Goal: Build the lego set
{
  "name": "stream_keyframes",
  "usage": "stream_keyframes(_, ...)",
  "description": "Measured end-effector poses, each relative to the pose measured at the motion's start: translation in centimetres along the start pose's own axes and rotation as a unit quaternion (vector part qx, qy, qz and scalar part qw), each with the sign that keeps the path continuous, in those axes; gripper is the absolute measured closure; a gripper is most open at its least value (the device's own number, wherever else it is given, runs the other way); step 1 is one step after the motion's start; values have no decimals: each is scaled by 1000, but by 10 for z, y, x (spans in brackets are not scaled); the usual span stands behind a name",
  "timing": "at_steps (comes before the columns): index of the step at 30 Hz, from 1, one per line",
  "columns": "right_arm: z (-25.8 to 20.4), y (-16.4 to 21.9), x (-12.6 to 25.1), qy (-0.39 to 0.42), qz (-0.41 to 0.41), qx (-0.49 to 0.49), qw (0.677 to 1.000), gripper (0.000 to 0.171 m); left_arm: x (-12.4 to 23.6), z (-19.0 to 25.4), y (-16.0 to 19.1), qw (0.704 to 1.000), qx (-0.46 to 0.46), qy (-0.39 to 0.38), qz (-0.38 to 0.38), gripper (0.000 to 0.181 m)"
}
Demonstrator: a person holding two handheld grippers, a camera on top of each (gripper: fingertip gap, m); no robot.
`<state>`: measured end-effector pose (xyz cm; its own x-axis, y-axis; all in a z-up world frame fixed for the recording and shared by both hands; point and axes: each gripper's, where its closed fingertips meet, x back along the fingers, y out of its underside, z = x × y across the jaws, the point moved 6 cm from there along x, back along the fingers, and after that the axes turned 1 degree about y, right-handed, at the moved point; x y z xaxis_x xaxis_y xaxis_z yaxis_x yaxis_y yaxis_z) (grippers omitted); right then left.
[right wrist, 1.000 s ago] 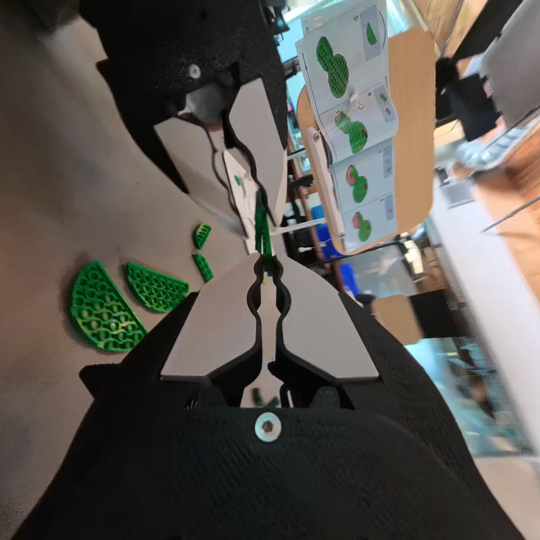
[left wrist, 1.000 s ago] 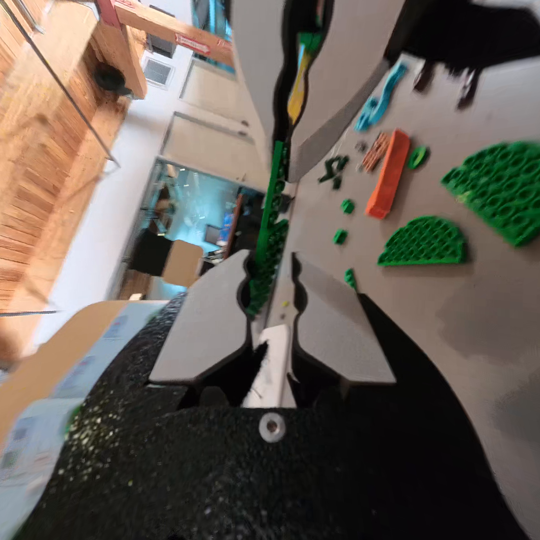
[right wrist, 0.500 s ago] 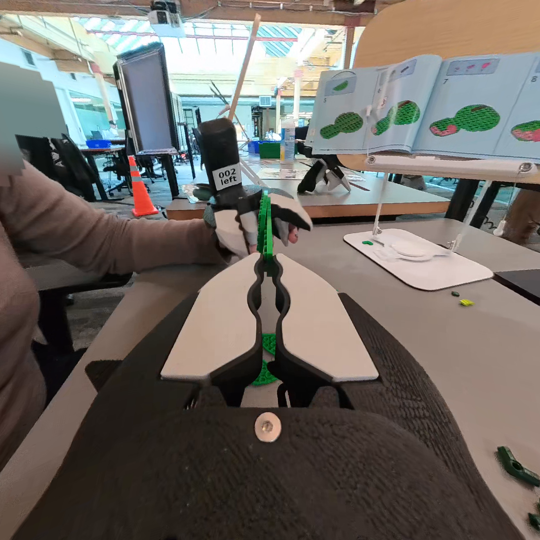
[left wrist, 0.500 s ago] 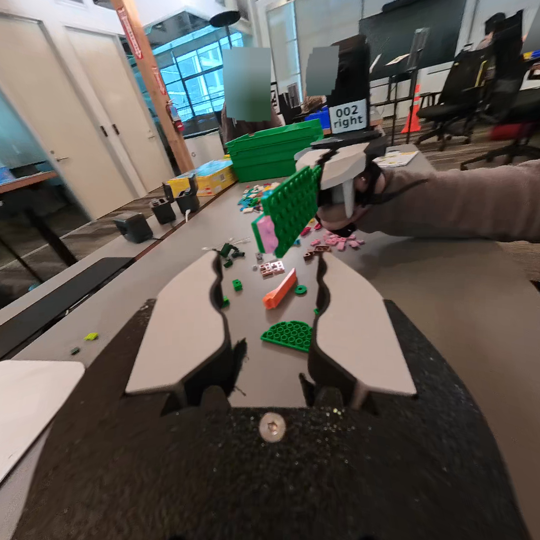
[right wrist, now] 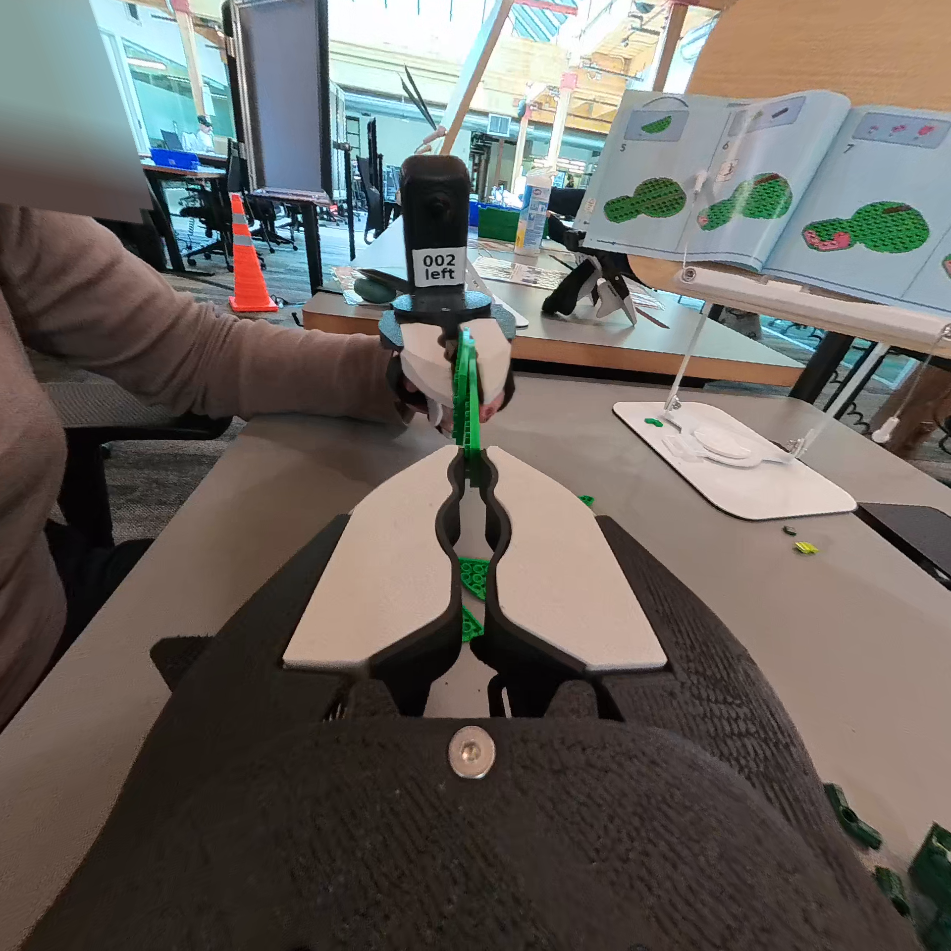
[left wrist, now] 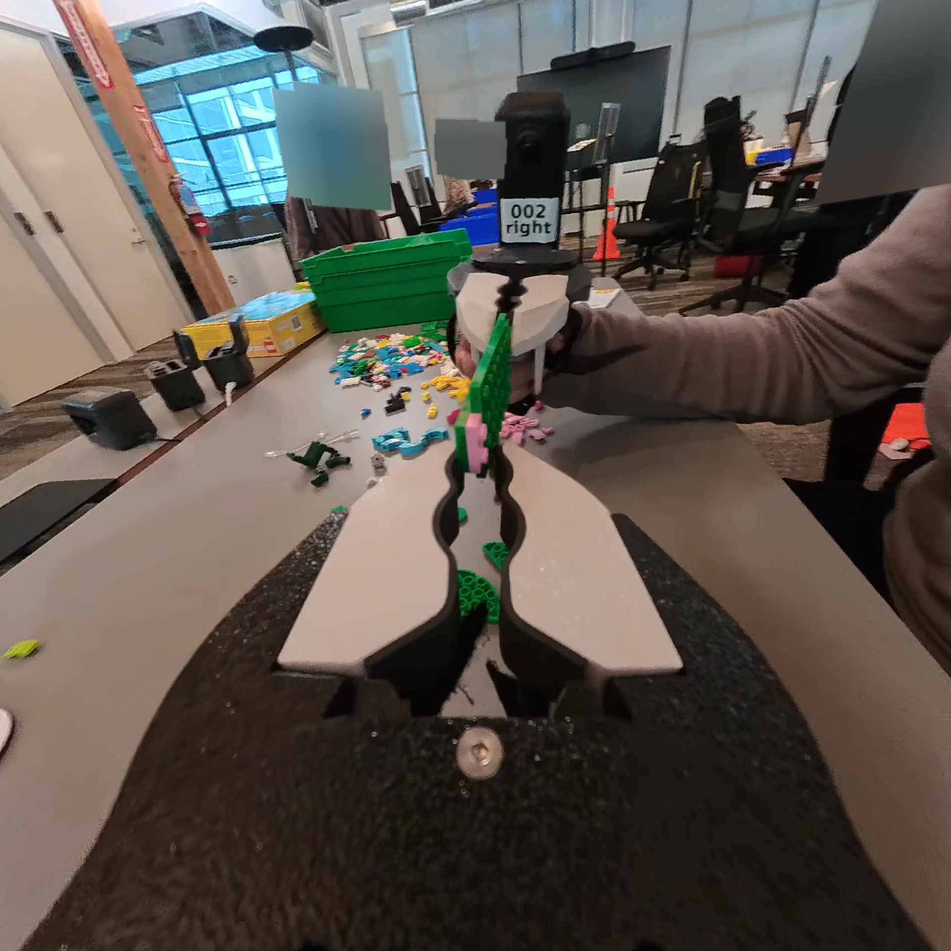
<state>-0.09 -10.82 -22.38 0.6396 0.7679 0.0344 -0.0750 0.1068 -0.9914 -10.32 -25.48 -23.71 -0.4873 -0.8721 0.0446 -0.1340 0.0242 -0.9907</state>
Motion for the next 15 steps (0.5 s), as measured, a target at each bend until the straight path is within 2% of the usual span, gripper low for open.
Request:
stream_keyframes(3, -2, 0, -1, -4, -5, 8, 1000, 168, 1, 3, 1, 999, 19, 34, -12, 173)
stream_keyframes(8, -3, 0, -2, -2, -6, 19, 1000, 168, 2, 2, 1, 999, 28, 29, -9, 173)
stream_keyframes(9, -3, 0, -1, -1, -7, 19, 1000, 168, 1, 0, 1, 999, 31, 19, -7, 171)
stream_keyframes(11, -3, 1, -1, 0, -14, 20, 1000, 168, 1, -1, 3, 999, 36, 14, -12, 156)
stream_keyframes(15, -3, 4, -2, -2, -27, 22, 999, 168, 1, -2, 3, 999, 45, 19, 2, 150)
